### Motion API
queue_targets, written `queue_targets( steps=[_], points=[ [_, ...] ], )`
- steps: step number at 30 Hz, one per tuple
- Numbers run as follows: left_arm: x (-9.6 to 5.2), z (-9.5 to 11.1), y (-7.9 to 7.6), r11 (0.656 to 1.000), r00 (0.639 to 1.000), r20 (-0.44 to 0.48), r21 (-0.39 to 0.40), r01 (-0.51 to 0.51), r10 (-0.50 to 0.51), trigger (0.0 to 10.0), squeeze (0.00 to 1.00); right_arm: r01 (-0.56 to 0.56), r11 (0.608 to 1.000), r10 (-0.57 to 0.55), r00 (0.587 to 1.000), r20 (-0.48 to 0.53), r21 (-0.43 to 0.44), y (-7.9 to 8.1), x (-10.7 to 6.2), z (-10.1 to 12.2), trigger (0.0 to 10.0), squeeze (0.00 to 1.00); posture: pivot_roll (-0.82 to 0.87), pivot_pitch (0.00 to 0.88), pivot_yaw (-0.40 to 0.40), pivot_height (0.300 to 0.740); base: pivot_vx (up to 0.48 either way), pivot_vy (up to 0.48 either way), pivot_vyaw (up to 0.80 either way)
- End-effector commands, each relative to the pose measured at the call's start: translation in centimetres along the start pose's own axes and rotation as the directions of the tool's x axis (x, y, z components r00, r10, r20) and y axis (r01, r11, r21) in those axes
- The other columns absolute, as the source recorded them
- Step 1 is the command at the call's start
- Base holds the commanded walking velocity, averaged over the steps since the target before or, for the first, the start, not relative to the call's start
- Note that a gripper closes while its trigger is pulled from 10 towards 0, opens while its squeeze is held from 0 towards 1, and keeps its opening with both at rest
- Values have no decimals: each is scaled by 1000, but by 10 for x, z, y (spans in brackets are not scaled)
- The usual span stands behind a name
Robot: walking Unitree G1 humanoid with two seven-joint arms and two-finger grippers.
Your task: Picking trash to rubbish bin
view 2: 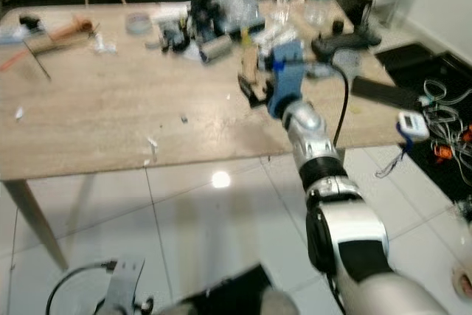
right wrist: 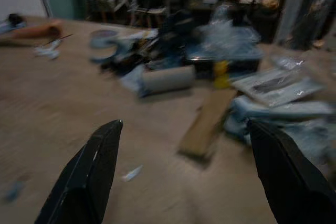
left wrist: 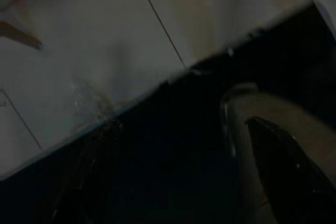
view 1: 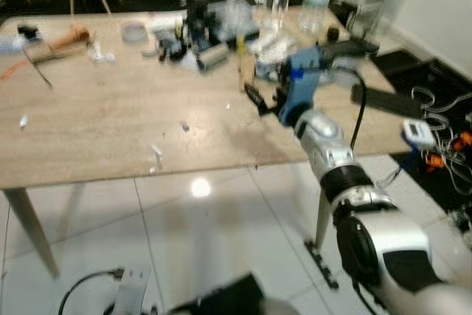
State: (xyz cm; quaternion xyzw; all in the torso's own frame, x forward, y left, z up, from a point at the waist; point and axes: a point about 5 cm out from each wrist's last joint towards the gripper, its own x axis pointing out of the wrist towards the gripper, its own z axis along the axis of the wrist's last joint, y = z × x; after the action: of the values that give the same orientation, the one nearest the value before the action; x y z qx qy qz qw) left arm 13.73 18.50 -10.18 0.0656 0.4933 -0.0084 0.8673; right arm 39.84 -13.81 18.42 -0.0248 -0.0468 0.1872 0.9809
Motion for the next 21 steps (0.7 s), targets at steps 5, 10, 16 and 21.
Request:
queue_targets(
  steps=[5,10,16,21],
  points=[
    [0,-1,0,1000,1000,-5,-3,5,-5,10000,0,98,995,-99,994,-48,-22,-15,-5,-5,10000,0,-42,28,9,740,0,0,0],
    [-1,-4,0,1000,1000,-7,1,5,-5,10000,0,179,984,-178,981,-71,10,-31,-11,-10,10000,0,-32,45,17,740,0,0,0],
    [-4,-15,4,1000,1000,-18,17,0,1,10000,0,237,968,-230,969,-88,79,-44,-18,-15,10000,0,-2,101,50,740,0,0,0],
    [-12,-35,15,998,999,-41,67,-6,8,10000,0,265,959,-258,963,-74,102,-55,-22,-10,10000,0,28,180,93,740,0,0,0]
  ],
)
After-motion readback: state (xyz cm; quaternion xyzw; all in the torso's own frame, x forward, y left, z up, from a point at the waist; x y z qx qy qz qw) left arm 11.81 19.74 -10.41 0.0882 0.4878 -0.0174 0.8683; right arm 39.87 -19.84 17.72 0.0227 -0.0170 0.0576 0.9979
